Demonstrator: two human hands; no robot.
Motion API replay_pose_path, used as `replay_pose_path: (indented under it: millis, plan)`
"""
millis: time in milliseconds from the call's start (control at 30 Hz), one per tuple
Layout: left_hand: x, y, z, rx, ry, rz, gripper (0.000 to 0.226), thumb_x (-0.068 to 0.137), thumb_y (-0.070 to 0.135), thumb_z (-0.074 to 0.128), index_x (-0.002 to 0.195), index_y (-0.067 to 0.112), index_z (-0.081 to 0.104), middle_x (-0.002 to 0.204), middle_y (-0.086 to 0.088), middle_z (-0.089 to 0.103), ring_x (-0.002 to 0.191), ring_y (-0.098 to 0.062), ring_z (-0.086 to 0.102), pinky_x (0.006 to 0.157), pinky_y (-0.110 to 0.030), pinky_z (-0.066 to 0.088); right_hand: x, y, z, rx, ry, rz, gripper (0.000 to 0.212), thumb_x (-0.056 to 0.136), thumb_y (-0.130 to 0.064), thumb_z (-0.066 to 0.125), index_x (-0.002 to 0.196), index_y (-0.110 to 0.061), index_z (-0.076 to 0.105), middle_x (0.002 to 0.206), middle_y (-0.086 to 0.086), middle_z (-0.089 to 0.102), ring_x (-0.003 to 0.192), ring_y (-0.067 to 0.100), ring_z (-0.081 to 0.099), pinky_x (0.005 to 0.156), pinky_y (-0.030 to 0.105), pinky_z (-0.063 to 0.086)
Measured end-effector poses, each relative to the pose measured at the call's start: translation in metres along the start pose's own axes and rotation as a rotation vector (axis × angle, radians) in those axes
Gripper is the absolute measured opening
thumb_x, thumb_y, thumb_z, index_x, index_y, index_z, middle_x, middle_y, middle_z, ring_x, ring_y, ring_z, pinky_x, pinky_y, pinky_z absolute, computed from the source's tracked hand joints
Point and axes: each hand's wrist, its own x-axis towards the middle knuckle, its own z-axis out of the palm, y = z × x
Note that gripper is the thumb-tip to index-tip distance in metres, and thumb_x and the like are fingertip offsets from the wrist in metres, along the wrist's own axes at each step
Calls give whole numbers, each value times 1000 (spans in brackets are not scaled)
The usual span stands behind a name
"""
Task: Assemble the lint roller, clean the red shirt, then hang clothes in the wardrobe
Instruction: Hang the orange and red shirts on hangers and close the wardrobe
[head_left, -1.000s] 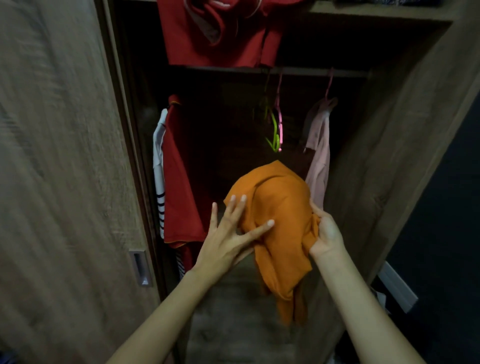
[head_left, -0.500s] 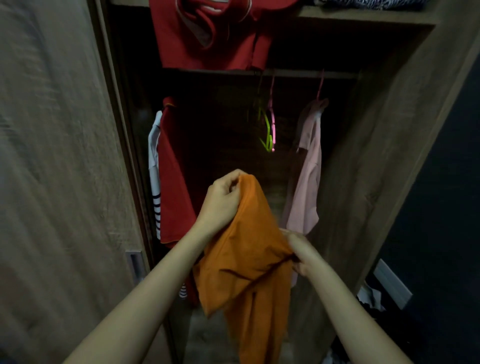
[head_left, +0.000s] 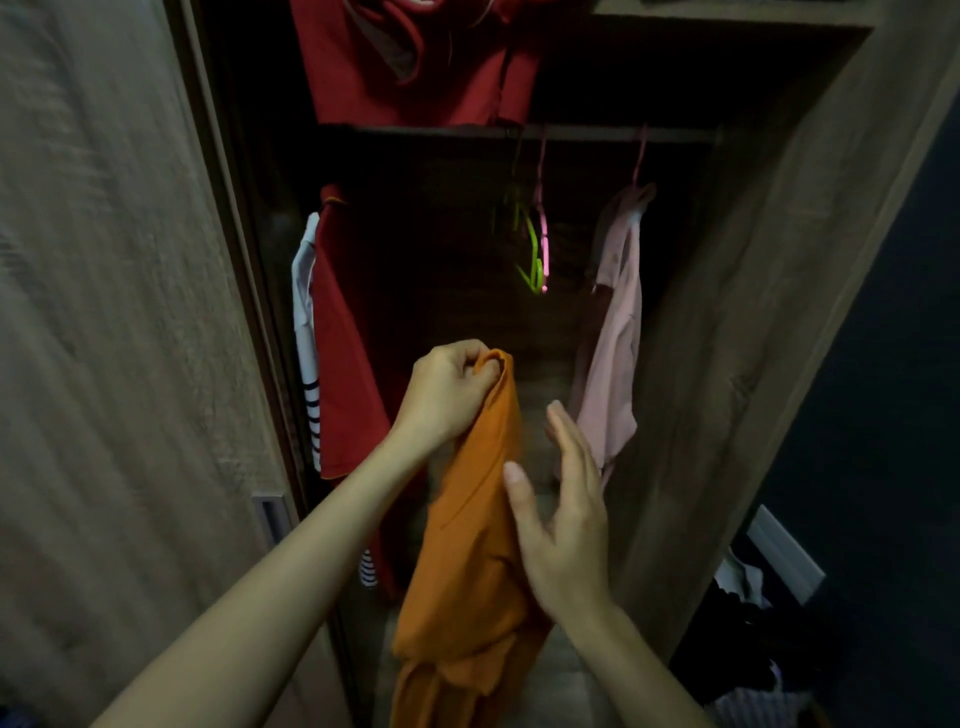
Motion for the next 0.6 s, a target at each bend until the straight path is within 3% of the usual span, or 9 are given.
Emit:
replay_pose_path:
  millis: [67, 167, 233, 400, 500, 600]
  plan:
    - [1, -1, -2, -31, 9, -10, 27, 93, 16, 57, 66, 17, 58, 51, 9, 46, 44, -1, 41, 48, -14, 32, -5, -4, 5, -20, -53, 25, 74, 79, -70, 45, 140, -50, 9, 145, -36, 13, 133, -19, 11, 103, 3, 13]
    - [2, -2, -5, -80, 20, -24, 24, 93, 14, 57, 69, 16, 60, 48, 10, 44, 41, -1, 40, 45, -13, 30, -6, -5, 14, -130, -119, 64, 101, 69, -80, 48, 148, -40, -2, 152, -23, 12, 136, -8, 9, 109, 18, 14]
    - [1, -2, -6, -94, 27, -18, 25, 93, 13, 56, 69, 16, 59, 48, 10, 45, 40, -1, 40, 45, -13, 30, -4, -2, 20, -167, -105, 85, 104, 69, -79, 48, 149, -36, -4, 155, -14, 15, 138, 0, 16, 112, 27, 21]
    - [1, -6, -6, -92, 27, -15, 22, 93, 12, 56, 71, 13, 61, 49, 9, 47, 42, -1, 41, 46, -14, 32, 6, 21, 25, -116, -22, 46, 69, 86, -67, 35, 145, -36, 17, 136, -3, 53, 121, 10, 53, 98, 36, 49]
    - [5, -11, -10, -92, 25, -14, 20, 93, 12, 55, 77, 12, 66, 57, 1, 57, 48, -1, 48, 50, -15, 37, 11, 34, 23, -126, -16, -70, 55, 95, -55, 30, 138, -22, 44, 121, -1, 65, 106, 7, 63, 89, 31, 55]
    - [8, -15, -15, -41, 27, 16, 22, 94, 13, 54, 79, 20, 68, 63, -1, 62, 53, -1, 52, 51, -14, 39, 18, 42, 18, -54, -29, -33, 47, 97, -46, 35, 131, -19, 54, 106, -4, 70, 85, 2, 67, 77, 24, 56]
